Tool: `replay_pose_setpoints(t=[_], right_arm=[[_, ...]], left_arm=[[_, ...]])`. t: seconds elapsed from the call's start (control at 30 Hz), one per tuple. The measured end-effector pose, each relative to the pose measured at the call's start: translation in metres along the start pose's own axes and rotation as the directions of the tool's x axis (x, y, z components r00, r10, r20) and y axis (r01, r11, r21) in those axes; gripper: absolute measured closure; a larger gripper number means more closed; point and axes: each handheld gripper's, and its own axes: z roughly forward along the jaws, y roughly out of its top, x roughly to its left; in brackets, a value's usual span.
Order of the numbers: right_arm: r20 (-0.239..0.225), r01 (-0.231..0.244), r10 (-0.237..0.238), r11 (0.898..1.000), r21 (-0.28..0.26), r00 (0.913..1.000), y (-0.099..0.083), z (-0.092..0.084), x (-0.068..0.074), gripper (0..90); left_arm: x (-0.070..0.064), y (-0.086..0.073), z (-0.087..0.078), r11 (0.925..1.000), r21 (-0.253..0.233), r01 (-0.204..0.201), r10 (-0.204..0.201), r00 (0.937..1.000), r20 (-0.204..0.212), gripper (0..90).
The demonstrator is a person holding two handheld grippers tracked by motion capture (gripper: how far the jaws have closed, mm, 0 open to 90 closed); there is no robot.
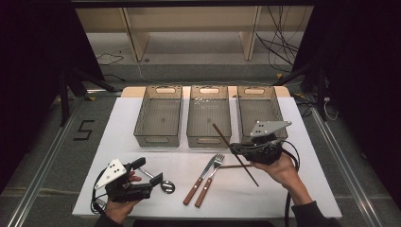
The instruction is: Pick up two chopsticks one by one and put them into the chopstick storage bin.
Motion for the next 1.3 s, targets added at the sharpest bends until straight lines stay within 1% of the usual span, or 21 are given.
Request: replay_pose_setpoints(t=[0.03, 0.07, 0.13, 0.27, 0.33, 0.4, 0.47, 0.57, 0.63, 0.77, 0.8, 0.87, 0.9, 0.97, 1.03, 1.1, 1.13, 1.23, 1.3], right_arm=[[-0.009, -0.02, 0.019, 0.999, -0.028, 0.9998, 0.001, 0.0, 0.001, 85.7], [-0.017, -0.029, 0.029, 0.998, -0.051, 0.9995, 0.001, 0.001, 0.001, 85.7], [-0.017, -0.042, 0.041, 0.995, -0.093, 0.999, 0.003, 0.003, 0.003, 85.6], [-0.019, -0.072, 0.07, 0.985, -0.155, 0.9974, 0.003, 0.007, 0.005, 85.6], [-0.02, -0.088, 0.086, 0.979, -0.182, 0.9961, 0.004, 0.009, 0.006, 85.6], [-0.013, -0.097, 0.096, 0.974, -0.205, 0.9953, 0.004, 0.011, 0.007, 85.6], [-0.01, -0.105, 0.105, 0.97, -0.218, 0.9944, 0.005, 0.012, 0.009, 85.6], [-0.02, -0.129, 0.128, 0.961, -0.245, 0.9915, 0.005, 0.015, 0.011, 85.6], [-0.01, -0.131, 0.133, 0.957, -0.26, 0.991, 0.005, 0.017, 0.013, 85.6], [-0.03, -0.151, 0.148, 0.949, -0.278, 0.9885, 0.004, 0.023, 0.017, 85.6], [-0.031, -0.15, 0.147, 0.947, -0.282, 0.9886, 0.004, 0.025, 0.018, 85.6], [-0.042, -0.156, 0.15, 0.944, -0.289, 0.9878, 0.004, 0.028, 0.021, 85.6], [-0.053, -0.167, 0.159, 0.941, -0.294, 0.9859, 0.005, 0.03, 0.022, 85.6], [-0.07, -0.176, 0.162, 0.937, -0.302, 0.9843, 0.005, 0.032, 0.025, 85.6], [-0.079, -0.173, 0.156, 0.936, -0.307, 0.9847, 0.006, 0.035, 0.028, 85.6], [-0.089, -0.175, 0.155, 0.933, -0.313, 0.984, 0.007, 0.037, 0.031, 85.6], [-0.094, -0.176, 0.154, 0.933, -0.314, 0.9836, 0.007, 0.039, 0.032, 85.6], [-0.116, -0.186, 0.157, 0.929, -0.319, 0.9808, 0.008, 0.042, 0.035, 85.6], [-0.12, -0.186, 0.154, 0.928, -0.324, 0.9807, 0.009, 0.043, 0.037, 85.6]], left_arm=[[-0.001, 0.001, 0.001, 1.0, 0.0, 0.003, -0.003, 1.0, 0.007, 11.9], [-0.003, 0.002, 0.002, 1.0, 0.001, 0.008, -0.008, 0.9999, 0.01, 11.9], [-0.006, 0.004, 0.004, 1.0, 0.008, -0.002, 0.002, 0.9998, 0.019, 12.0], [-0.011, 0.008, 0.013, 0.9996, 0.021, 0.018, -0.019, 0.9989, 0.043, 13.3], [-0.014, 0.011, 0.019, 0.9994, 0.029, 0.017, -0.019, 0.9986, 0.05, 13.9], [-0.017, 0.014, 0.026, 0.9991, 0.039, 0.017, -0.02, 0.9976, 0.067, 14.7], [-0.02, 0.018, 0.034, 0.9984, 0.055, 0.017, -0.022, 0.9961, 0.085, 15.0], [-0.026, 0.021, 0.044, 0.9972, 0.073, 0.015, -0.023, 0.9935, 0.112, 15.1], [-0.03, 0.023, 0.052, 0.9961, 0.087, 0.018, -0.029, 0.9912, 0.129, 15.2], [-0.037, 0.026, 0.067, 0.9917, 0.125, 0.03, -0.052, 0.9829, 0.177, 15.5], [-0.039, 0.026, 0.07, 0.9907, 0.131, 0.036, -0.061, 0.9788, 0.195, 15.8], [-0.042, 0.027, 0.076, 0.9902, 0.136, 0.031, -0.061, 0.9729, 0.223, 19.4], [-0.043, 0.027, 0.079, 0.9904, 0.136, 0.025, -0.056, 0.9722, 0.228, 21.0], [-0.045, 0.027, 0.083, 0.9903, 0.136, 0.029, -0.06, 0.9708, 0.232, 22.3], [-0.046, 0.027, 0.085, 0.9906, 0.133, 0.029, -0.061, 0.9694, 0.238, 24.6], [-0.046, 0.027, 0.085, 0.9912, 0.125, 0.041, -0.071, 0.9674, 0.243, 27.6], [-0.046, 0.028, 0.086, 0.9914, 0.125, 0.041, -0.071, 0.9663, 0.248, 29.5], [-0.047, 0.028, 0.088, 0.9924, 0.119, 0.031, -0.06, 0.9673, 0.246, 35.0], [-0.049, 0.028, 0.09, 0.9921, 0.123, 0.025, -0.055, 0.9668, 0.249, 38.5]])
